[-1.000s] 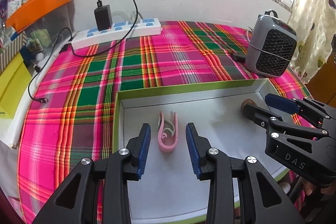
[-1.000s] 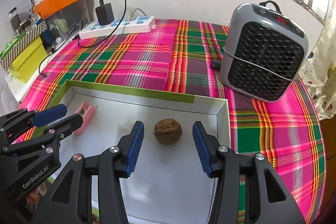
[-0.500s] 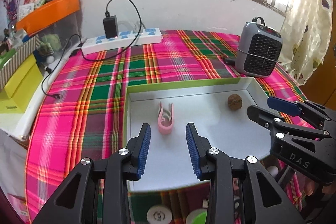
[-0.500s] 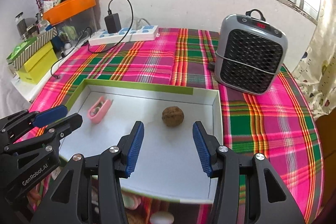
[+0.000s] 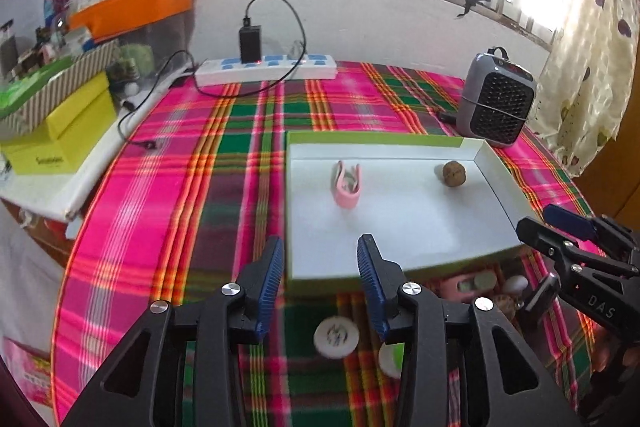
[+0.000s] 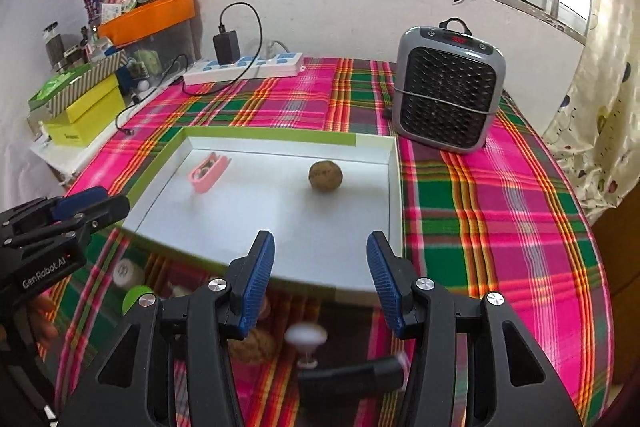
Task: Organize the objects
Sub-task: 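Withdraw both grippers from the tray toward the remaining objects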
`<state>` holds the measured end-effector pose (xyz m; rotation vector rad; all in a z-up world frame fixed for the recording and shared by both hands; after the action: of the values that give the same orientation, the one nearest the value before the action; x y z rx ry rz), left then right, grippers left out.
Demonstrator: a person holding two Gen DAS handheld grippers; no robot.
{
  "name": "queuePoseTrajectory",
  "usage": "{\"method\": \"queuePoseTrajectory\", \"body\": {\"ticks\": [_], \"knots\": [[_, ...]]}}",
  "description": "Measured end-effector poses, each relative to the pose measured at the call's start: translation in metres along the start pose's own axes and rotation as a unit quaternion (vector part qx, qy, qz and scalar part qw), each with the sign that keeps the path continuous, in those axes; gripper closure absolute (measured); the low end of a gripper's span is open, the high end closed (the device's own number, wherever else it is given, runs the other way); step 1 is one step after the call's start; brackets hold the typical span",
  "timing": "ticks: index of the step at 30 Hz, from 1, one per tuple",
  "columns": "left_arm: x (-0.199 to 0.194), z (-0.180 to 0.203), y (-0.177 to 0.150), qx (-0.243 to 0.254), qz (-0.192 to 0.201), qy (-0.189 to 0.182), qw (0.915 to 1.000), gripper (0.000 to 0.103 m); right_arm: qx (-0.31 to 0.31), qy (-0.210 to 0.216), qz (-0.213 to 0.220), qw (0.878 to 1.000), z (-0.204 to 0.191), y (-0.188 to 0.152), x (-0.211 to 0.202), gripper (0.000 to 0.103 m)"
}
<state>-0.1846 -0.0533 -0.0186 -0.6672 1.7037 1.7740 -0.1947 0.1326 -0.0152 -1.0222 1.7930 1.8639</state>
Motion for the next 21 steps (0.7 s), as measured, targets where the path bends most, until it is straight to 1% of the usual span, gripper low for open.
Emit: {"method": "queuePoseTrajectory", "body": {"ticks": [4,7,15,21], "knots": [[-0.007,-0.007,-0.012,-0.008,-0.002,-0.004,1.0000,0.066,0.001,0.012,-0.001,1.000,-0.005,-0.014,-0.006,0.053],[-0.010,-0.009,-0.020,-0.018,-0.006,-0.014,0.9997,0.065,-0.006,0.013,0.001,1.000,-0.008,-0.023,-0.010,0.053],[-0.006,-0.004,-0.044,-0.014,-0.028,-0.028,0.9991,0.064,-0.004,0.022,0.000,1.000,-0.012,-0.041,-0.018,0.053],[0.001,0.002,-0.052,-0.010,-0.040,-0.034,0.9986,0.064,-0.002,0.024,-0.004,1.000,-0.012,-0.051,-0.021,0.053]]}}
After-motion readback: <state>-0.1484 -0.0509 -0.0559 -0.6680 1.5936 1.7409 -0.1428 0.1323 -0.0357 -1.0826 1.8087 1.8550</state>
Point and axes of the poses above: each gripper's, at about its wrist camera, not at the fingertips, and x roughly the way its jaws point, z to its right, y to its top, the point moved 10 cm from there along x, roughly the way its jaws point, and after that the axes turned 2 degrees about x, right-handed, at the moved point
